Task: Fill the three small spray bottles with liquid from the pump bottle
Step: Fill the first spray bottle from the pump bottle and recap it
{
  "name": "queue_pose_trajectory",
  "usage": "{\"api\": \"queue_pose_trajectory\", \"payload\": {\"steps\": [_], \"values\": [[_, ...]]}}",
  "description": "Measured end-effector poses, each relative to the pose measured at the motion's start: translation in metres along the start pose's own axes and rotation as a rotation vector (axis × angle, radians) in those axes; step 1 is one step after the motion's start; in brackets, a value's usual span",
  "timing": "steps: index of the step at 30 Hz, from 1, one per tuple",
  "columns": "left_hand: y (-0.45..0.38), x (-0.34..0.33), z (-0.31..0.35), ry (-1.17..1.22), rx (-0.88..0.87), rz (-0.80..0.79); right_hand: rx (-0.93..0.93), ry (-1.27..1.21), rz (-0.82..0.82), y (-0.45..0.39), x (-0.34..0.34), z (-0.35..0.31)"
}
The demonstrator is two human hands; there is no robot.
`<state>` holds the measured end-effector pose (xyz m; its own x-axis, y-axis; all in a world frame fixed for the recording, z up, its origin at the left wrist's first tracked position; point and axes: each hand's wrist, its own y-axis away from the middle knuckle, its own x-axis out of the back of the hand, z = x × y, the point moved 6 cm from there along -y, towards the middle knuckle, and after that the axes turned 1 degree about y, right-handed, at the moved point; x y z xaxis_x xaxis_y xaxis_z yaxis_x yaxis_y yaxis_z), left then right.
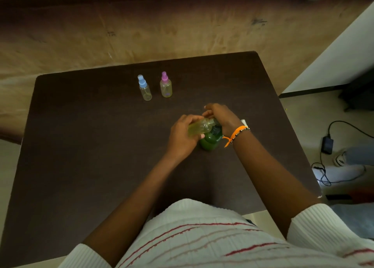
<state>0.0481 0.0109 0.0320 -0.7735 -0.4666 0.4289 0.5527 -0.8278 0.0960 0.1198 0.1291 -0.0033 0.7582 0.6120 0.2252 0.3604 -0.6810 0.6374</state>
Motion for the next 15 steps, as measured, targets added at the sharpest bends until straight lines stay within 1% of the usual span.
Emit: {"api": "queue_pose_trajectory", "payload": {"steps": [1,3,5,8,11,13,15], "values": [[0.0,0.001,0.0,-0.005,-0.007,0.002,-0.023,-0.029,-0.052,0.001,-0.003,0.0],[-0.001,0.003,0.0,-0.011,-0.012,-0.003,-0.023,-0.04,-0.075,0.001,-0.006,0.002],[0.0,0.002,-0.001,0.008,-0.011,-0.011,0.01,-0.013,0.002,0.001,-0.001,0.005],[0.0,-0.002,-0.002,-0.001,-0.006,-0.02,0.089,0.133,0.189,0.002,0.011,0.005],[-0.001,-0.003,-0.006,-0.004,0.001,-0.026,0.134,0.248,0.209,0.005,0.012,0.001],[0.0,-0.002,-0.006,-0.008,-0.004,-0.023,0.138,0.242,0.197,0.006,0.012,0.001],[0.002,-0.001,-0.004,-0.004,-0.02,-0.025,0.108,0.168,0.18,0.006,0.01,0.001]]}}
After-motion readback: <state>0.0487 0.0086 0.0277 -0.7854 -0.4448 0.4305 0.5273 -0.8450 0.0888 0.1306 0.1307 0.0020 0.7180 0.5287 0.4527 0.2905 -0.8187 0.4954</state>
